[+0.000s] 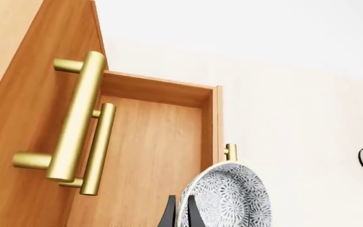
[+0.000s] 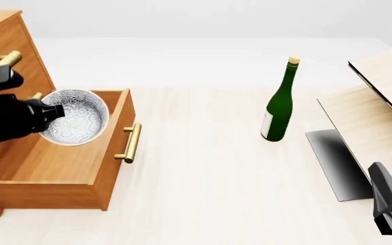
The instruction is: Put the bowl in the bottom drawer of the cabinet and close it.
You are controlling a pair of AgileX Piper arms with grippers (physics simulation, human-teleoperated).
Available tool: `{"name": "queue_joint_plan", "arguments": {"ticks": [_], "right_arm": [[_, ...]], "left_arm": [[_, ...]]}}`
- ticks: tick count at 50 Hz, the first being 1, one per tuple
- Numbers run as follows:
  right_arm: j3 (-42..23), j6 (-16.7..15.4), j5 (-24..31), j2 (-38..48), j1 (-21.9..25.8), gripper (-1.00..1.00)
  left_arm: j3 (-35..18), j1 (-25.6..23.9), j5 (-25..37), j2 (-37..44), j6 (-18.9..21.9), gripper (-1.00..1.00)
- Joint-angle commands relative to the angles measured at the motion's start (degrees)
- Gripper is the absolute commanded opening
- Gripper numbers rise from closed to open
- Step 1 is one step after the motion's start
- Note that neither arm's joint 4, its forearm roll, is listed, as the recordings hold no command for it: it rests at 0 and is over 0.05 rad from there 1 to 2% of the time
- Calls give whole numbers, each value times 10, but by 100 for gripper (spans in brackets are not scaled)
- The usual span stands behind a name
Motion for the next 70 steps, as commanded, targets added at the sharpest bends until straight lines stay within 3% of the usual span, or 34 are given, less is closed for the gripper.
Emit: {"name": "queue_joint_plan", "arguments": {"ticks": [1, 28, 70], "right_arm": [[0, 0, 0, 0, 0, 100], [0, 0, 0, 0, 0, 100], [0, 0, 0, 0, 0, 100]], "left_arm": [[26, 26, -16, 8, -1, -100], [47, 56, -32, 22, -4, -100], [72, 88, -107, 117, -13, -100]]}}
